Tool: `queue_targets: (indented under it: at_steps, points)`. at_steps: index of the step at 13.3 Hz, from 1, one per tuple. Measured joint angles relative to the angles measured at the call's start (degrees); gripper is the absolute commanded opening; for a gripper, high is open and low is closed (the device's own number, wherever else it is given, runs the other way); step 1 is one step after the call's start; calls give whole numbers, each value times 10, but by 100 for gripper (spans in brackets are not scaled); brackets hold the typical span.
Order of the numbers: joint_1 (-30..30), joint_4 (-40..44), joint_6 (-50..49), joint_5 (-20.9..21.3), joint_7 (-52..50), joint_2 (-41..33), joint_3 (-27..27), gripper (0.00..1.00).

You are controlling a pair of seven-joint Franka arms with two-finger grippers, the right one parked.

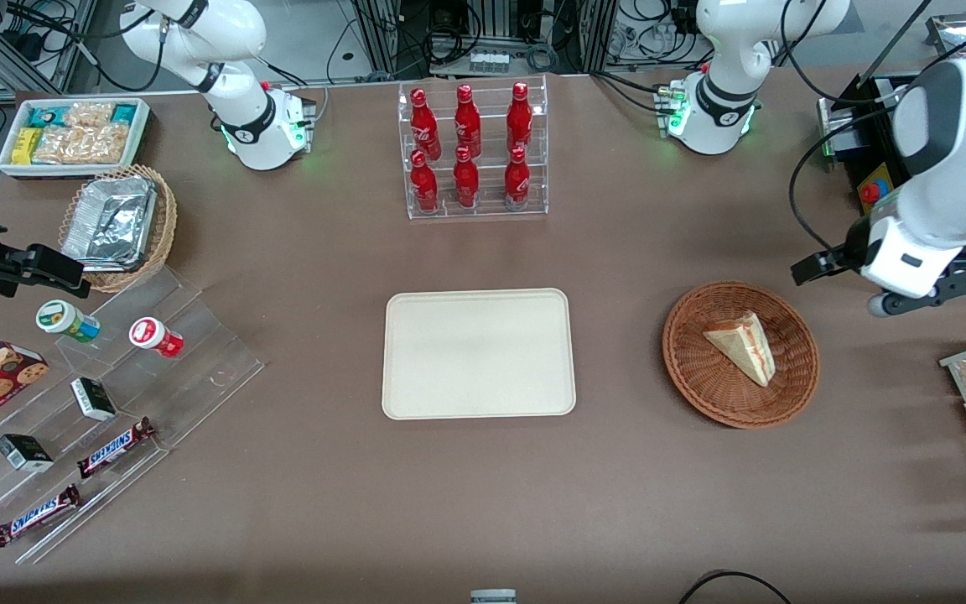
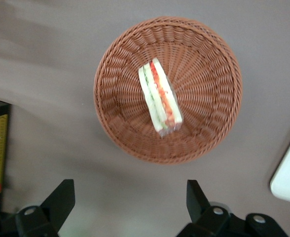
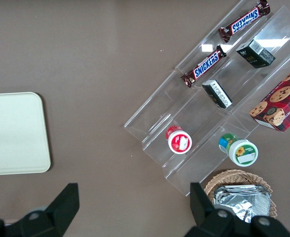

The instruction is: Place sandwich from basket to tray

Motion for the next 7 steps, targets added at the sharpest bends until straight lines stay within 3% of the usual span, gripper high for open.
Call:
queue_targets:
  at_steps: [4, 7]
  points:
    - [-3, -83, 118, 0, -110, 5, -14, 100]
    - [-7, -96, 156, 0, -164, 26, -15, 100]
